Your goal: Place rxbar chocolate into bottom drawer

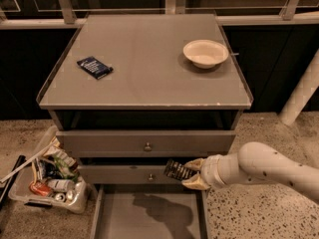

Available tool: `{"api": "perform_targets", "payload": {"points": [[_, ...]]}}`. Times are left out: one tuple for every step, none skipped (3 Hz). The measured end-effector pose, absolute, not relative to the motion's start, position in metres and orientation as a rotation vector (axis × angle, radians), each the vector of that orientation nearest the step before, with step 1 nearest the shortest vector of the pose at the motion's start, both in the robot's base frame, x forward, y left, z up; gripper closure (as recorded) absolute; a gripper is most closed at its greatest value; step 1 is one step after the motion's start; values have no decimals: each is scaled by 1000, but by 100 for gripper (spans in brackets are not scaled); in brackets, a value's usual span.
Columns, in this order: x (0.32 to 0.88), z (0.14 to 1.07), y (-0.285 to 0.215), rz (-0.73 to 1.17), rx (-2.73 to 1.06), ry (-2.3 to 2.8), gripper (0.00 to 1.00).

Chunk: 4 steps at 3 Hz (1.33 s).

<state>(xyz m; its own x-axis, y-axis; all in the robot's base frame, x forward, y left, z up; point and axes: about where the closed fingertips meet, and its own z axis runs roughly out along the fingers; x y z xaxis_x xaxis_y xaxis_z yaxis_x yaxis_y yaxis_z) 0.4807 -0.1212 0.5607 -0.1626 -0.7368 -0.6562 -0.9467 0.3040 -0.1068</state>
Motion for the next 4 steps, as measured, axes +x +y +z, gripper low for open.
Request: {"api": "perform_targets", "payload": {"points": [[478,516,-112,463,-1454,1932,100],[471,471,-113,443,-1436,1950,100],[472,425,-120,412,-1445,2019,100],[484,397,-130,407,-1452,2074,100]]}}
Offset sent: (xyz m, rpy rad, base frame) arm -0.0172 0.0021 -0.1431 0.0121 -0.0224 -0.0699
